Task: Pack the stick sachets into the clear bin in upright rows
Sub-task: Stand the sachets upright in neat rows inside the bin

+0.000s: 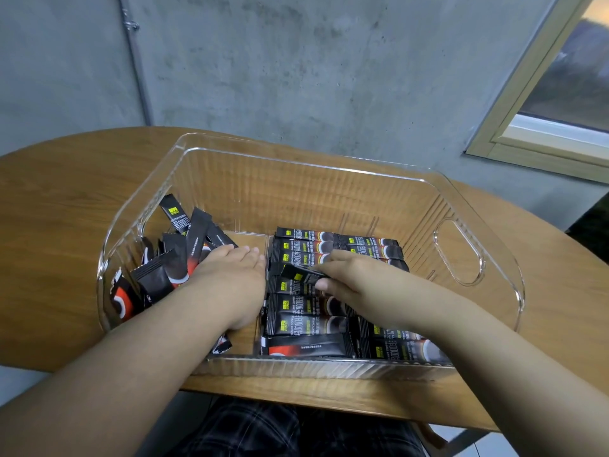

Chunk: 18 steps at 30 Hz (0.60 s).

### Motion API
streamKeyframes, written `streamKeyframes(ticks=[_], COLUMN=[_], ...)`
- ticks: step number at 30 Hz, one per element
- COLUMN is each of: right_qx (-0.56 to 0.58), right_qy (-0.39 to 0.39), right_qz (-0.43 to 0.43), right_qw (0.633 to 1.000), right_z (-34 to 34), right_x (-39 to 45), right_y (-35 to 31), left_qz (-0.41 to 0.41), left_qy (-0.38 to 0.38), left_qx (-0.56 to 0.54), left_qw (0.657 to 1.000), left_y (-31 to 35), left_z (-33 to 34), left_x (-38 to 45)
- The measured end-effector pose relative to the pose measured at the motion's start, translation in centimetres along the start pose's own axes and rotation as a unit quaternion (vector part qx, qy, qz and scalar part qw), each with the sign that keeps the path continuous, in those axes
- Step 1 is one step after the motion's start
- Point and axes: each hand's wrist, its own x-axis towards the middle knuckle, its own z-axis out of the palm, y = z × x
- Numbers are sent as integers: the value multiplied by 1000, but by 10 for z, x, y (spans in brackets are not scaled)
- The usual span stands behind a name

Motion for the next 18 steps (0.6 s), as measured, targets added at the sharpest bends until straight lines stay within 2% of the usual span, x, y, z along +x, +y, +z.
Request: streamKeyframes(ticks=[9,18], right_qx=[45,46], right_qy=[40,23], right_qz=[34,35], right_qw=[998,998], right_z=[3,9], right_x=[2,6], right_y=[5,-5], left_qz=[1,-3], left_qy=[-5,-2], left_qx=[4,-3], left_qw=[1000,1000], left_y=[0,1], left_z=[-1,-2], left_x=[-1,-2])
